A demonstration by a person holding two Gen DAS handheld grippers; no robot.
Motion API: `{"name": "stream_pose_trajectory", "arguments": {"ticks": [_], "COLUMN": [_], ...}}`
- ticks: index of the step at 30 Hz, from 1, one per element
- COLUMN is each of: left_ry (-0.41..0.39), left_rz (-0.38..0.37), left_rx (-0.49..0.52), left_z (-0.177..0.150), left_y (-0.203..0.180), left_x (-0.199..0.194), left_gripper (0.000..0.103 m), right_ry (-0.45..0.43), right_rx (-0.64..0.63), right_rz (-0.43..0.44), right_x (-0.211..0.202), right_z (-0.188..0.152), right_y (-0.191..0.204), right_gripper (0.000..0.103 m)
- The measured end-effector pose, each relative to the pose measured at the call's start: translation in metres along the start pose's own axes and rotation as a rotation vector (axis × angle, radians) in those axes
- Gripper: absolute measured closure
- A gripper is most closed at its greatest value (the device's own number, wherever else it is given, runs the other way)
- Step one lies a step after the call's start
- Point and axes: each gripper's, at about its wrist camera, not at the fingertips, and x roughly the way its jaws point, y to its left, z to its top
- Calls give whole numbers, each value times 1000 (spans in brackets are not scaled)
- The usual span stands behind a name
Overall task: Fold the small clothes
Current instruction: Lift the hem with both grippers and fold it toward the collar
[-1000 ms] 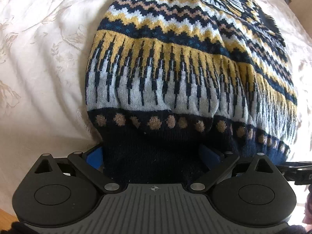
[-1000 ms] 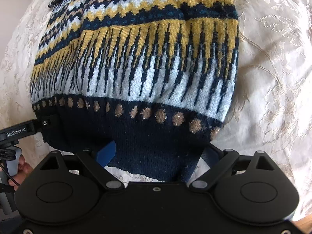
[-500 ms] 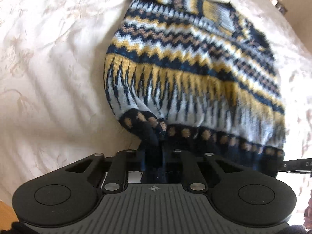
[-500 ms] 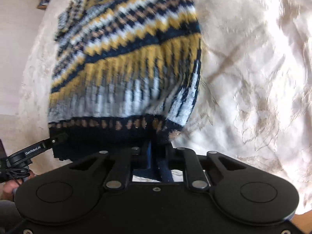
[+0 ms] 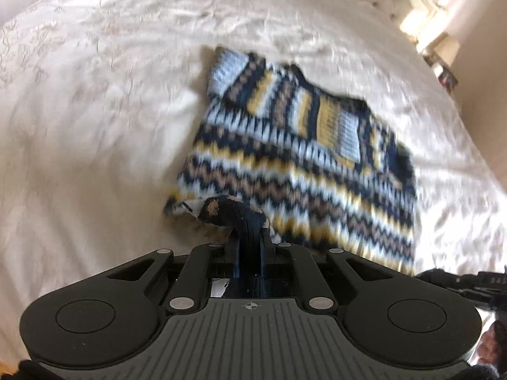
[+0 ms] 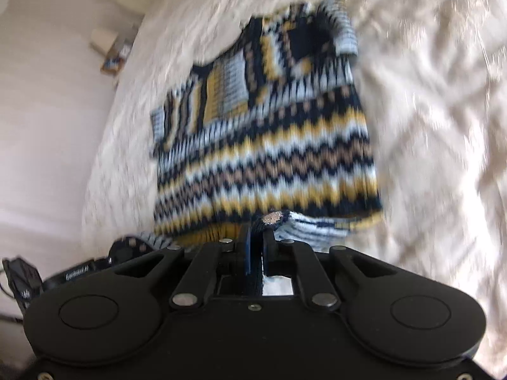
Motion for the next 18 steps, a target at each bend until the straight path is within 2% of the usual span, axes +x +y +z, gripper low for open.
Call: {"name": "stream_pose_trajectory", "arguments": {"ticks": [10,18], "left_ry": [-57,-68], "left_rz": [-16,-32], "left_rx": [40,68], "left_z": [83,142], "left_y": [-13,-28], "left_x": [40,74], "left_gripper": [93,93], "right_ry": [-108,-134], "right_rx": [54,44], "right_rz": [-22,-59], "right_x": [29,54], "right_z": [83,147], "right_y": [2,14], "right_gripper": [90,90]}}
